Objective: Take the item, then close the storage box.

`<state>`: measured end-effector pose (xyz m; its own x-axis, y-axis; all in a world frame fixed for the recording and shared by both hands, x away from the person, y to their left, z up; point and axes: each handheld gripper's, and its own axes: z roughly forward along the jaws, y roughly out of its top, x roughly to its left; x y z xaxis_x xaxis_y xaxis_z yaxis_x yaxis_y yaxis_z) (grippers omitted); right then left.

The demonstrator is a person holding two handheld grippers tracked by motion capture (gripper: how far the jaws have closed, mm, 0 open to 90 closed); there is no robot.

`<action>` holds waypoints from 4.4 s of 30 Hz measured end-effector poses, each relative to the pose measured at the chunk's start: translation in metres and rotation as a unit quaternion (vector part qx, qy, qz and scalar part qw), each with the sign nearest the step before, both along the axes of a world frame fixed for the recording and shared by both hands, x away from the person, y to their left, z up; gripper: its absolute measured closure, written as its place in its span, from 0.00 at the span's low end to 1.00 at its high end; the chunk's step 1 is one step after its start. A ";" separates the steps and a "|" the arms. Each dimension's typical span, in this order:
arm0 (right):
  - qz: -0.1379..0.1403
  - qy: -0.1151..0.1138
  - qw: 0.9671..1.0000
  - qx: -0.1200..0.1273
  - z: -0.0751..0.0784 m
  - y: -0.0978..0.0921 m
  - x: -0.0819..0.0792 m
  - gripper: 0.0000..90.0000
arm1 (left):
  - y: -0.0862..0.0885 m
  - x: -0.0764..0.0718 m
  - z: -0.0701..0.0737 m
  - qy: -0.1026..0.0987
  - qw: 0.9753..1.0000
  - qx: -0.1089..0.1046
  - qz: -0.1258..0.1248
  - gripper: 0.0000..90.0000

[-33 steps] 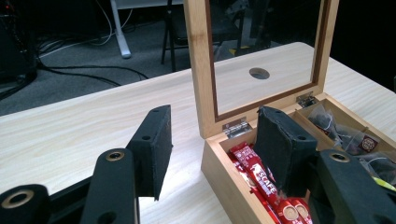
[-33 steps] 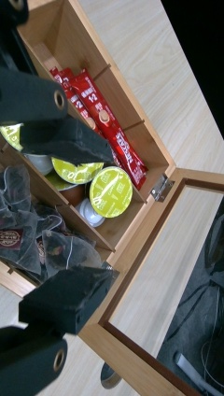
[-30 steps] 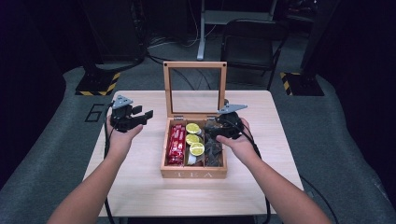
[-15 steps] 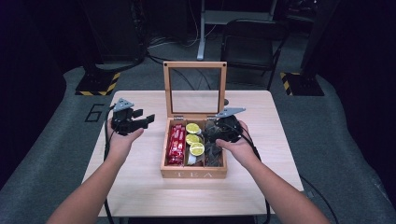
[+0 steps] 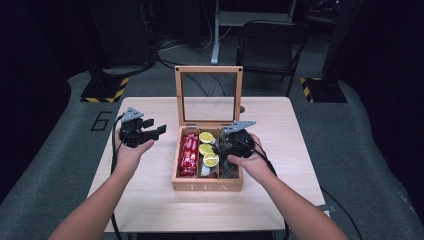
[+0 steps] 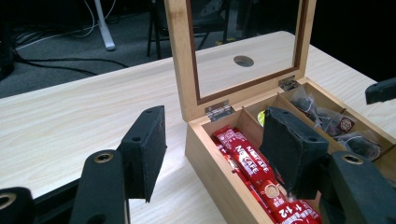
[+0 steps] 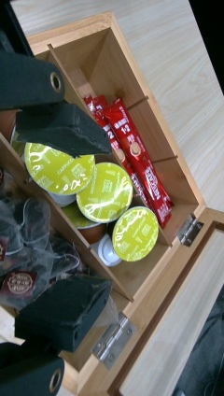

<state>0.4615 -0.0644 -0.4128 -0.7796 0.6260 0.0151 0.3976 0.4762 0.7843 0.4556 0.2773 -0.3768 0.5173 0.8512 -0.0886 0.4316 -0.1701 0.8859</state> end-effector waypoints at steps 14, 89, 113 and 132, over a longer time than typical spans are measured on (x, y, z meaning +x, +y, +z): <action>0.018 0.012 1.000 -0.012 -0.016 0.014 -0.006 0.31 | 0.003 -0.003 -0.005 0.004 1.000 -0.003 0.004 0.45; 0.058 -0.007 0.996 -0.064 -0.029 0.037 -0.015 0.41 | 0.006 -0.004 -0.010 0.015 1.000 -0.017 0.015 0.45; 0.020 -0.022 0.999 -0.044 -0.003 0.010 -0.007 0.41 | 0.001 -0.002 -0.007 0.014 1.000 -0.014 0.013 0.45; -0.041 -0.036 0.997 -0.048 0.006 -0.032 0.010 0.41 | -0.006 0.001 -0.010 0.018 1.000 -0.010 0.007 0.45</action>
<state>0.4712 -0.0961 -0.4063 -0.7231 0.6833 -0.1016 0.3830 0.5189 0.7642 0.4566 0.2718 -0.3867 0.5015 0.8562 -0.1239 0.4657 -0.1465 0.8727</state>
